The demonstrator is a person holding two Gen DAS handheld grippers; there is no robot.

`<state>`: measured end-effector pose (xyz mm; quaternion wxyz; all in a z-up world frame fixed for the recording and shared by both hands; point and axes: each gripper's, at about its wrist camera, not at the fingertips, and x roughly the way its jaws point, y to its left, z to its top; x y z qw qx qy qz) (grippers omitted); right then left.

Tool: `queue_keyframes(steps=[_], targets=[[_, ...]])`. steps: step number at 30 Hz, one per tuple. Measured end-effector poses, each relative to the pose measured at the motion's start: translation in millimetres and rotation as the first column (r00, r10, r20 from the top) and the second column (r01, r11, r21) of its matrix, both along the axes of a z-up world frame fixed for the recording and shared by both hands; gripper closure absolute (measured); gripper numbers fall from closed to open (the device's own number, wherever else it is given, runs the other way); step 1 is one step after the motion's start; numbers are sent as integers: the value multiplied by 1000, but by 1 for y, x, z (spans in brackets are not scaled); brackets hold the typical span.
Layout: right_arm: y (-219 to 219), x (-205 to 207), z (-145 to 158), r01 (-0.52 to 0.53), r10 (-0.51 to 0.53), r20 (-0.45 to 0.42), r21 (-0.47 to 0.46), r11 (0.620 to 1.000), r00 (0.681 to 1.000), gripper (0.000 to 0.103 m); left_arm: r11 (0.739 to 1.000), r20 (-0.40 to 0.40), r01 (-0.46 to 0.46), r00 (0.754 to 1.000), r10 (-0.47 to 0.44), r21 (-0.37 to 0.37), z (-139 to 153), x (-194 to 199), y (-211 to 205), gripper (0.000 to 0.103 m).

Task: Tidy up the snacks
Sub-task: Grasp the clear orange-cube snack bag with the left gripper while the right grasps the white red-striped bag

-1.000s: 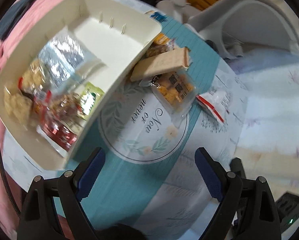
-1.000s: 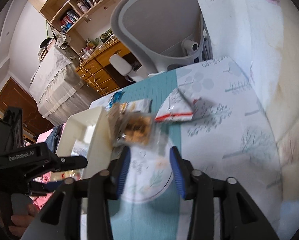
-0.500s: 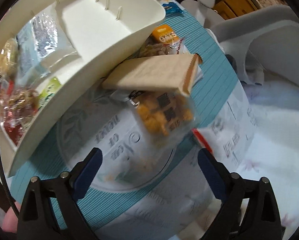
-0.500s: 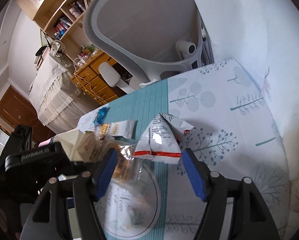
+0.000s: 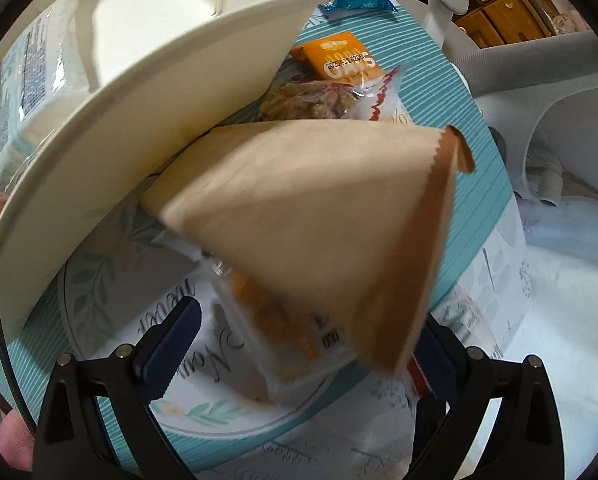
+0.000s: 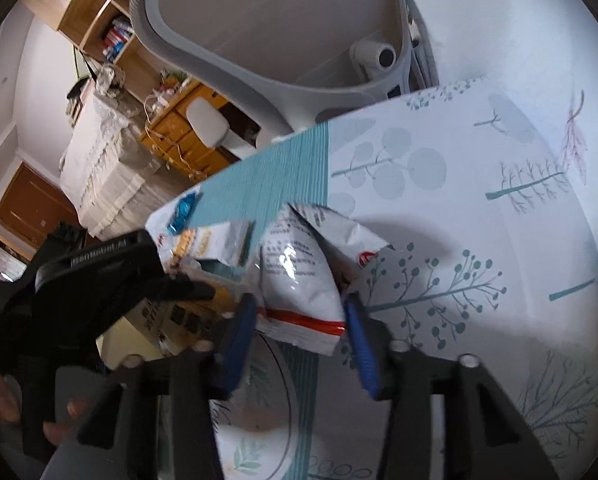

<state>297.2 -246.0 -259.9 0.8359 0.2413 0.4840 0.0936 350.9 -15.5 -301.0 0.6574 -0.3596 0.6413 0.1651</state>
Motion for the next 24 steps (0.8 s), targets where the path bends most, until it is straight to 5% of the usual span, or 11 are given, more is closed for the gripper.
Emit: queue_keyframes(steps=[3, 12, 19, 24], targets=[[-3, -2, -2, 4, -4, 3, 17, 1000, 1000, 75, 1000, -1, -1, 1000, 1, 19, -4, 7, -4, 4], [-18, -11, 1, 25, -24, -14, 35, 999, 1000, 88, 999, 5, -17, 1000, 18, -27, -15, 17, -6, 4], [-34, -27, 7, 74, -73, -18, 37, 997, 997, 89, 1000, 35, 8, 999, -8, 14, -12, 17, -14, 5], [-43, -43, 18, 101, -101, -20, 28, 994, 995, 89, 997, 29, 75, 997, -75, 22, -10, 17, -19, 15]])
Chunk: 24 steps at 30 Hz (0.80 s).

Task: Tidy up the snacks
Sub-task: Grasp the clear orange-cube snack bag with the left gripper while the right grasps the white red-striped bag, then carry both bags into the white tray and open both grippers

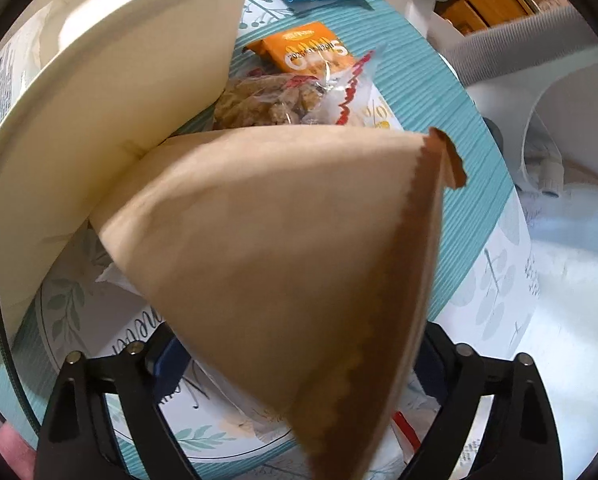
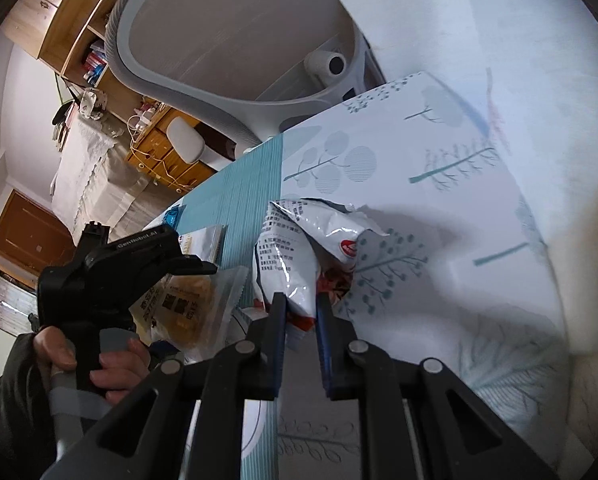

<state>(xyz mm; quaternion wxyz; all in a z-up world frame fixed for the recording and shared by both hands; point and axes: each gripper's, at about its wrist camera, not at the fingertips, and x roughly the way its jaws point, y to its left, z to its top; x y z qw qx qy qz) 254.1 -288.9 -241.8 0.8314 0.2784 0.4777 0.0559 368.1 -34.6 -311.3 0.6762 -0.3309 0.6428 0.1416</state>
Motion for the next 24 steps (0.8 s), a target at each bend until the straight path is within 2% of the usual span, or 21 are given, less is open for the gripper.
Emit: queue_keyframes(steps=[3, 7, 11, 18, 24], targets=[[0, -10, 7, 3, -3, 1, -8, 1000, 1000, 89, 999, -22, 48, 999, -48, -9, -1, 1, -5, 18], [0, -23, 14, 8, -8, -16, -6, 1000, 1000, 89, 998, -76, 54, 995, -58, -45, -4, -14, -3, 20], [3, -42, 25, 14, -13, -26, 17, 1000, 1000, 89, 995, -137, 95, 986, -98, -31, -4, -34, -6, 21], [11, -72, 39, -7, 7, -48, -15, 1000, 999, 89, 982, -258, 164, 949, -182, -90, -2, -79, -11, 22], [20, -99, 44, -20, 18, -77, -33, 999, 997, 89, 959, -258, 256, 925, -281, -125, 21, -120, -11, 22]])
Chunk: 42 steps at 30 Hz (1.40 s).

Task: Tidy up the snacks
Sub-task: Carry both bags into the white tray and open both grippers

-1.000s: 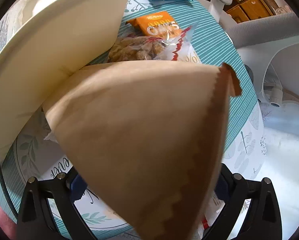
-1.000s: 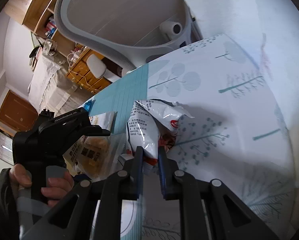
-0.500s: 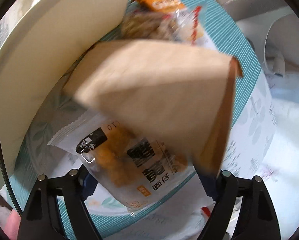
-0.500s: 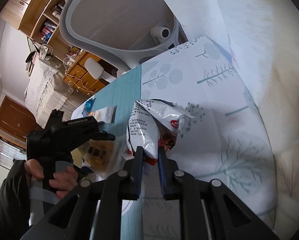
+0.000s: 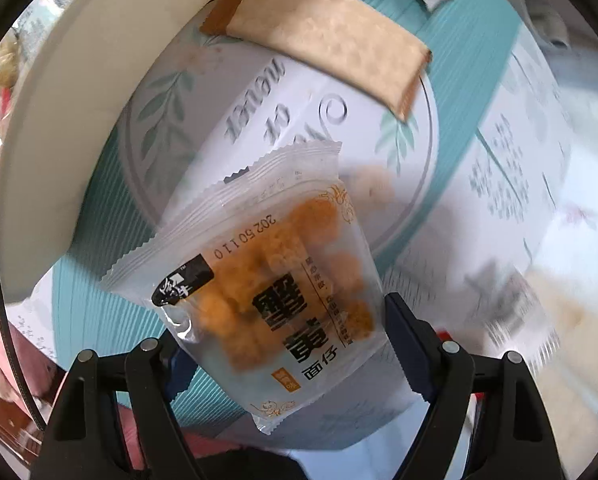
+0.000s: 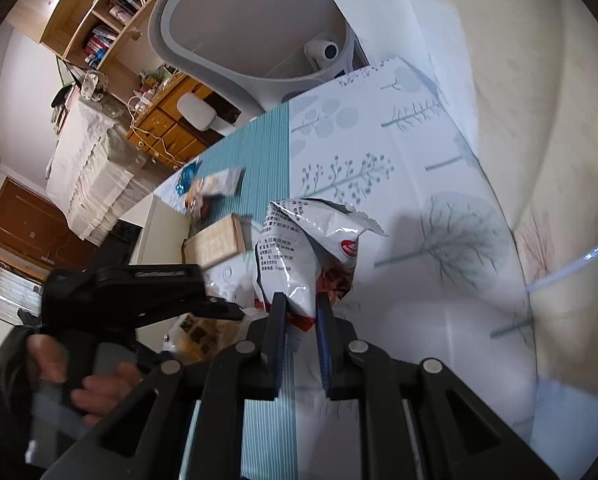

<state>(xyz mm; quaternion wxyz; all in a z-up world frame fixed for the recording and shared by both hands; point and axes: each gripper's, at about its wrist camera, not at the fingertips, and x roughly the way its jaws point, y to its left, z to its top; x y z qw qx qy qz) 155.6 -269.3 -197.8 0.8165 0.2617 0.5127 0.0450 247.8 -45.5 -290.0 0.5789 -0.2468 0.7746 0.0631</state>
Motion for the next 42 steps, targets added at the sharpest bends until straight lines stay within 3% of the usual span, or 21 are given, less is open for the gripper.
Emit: queue_keyframes(steps=[8, 14, 22, 25, 34, 38, 42], targets=[[23, -30, 6, -35, 35, -28, -15, 999, 999, 89, 993, 95, 116, 989, -114, -10, 52, -35, 15, 22], [52, -44, 22, -72, 72, -2, -40, 997, 997, 89, 979, 218, 206, 956, -199, -9, 89, -51, 41, 21], [106, -55, 46, -75, 78, 43, -66, 995, 996, 89, 948, 435, 316, 852, -291, 14, 132, -59, 80, 21], [130, -58, 54, -65, 69, 68, -63, 996, 995, 89, 938, 511, 344, 799, -315, 41, 148, -63, 106, 21], [207, -59, 66, -49, 54, 141, -41, 998, 989, 89, 919, 653, 369, 663, -365, 140, 176, -69, 188, 21], [240, -57, 69, -51, 58, 173, -43, 998, 983, 89, 907, 676, 373, 619, -399, 195, 179, -66, 218, 21], [273, -50, 69, -71, 81, 208, -52, 996, 975, 89, 908, 686, 364, 607, -401, 208, 176, -58, 248, 21]])
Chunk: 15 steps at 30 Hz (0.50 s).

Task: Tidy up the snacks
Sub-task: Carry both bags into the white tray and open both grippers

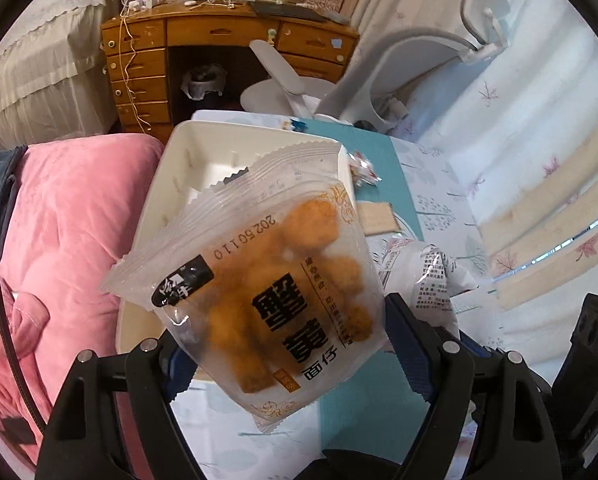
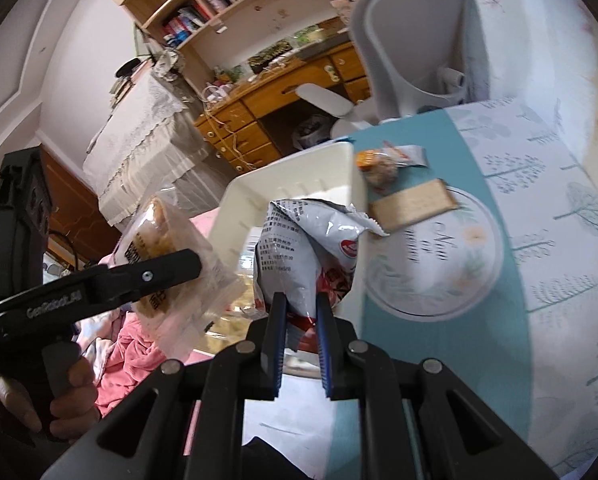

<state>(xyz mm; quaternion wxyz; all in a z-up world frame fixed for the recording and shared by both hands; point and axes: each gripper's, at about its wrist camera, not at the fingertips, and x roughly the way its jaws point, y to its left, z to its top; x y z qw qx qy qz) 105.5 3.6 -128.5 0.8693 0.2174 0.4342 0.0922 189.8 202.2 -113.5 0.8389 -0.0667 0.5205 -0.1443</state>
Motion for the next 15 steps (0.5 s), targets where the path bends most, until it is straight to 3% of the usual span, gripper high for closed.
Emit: queue_keyframes(steps=[11, 13, 15], targets=[[65, 15, -12, -66, 67, 29, -40, 997, 997, 89, 1000, -14, -15, 1000, 15, 26, -22, 21, 55, 20], [69, 17, -13, -69, 70, 21, -41, 997, 997, 87, 999, -33, -24, 999, 25, 34, -27, 26, 60, 18], [71, 21, -16, -70, 70, -1, -49, 996, 998, 78, 999, -53, -32, 998, 33, 20, -31, 32, 66, 14]])
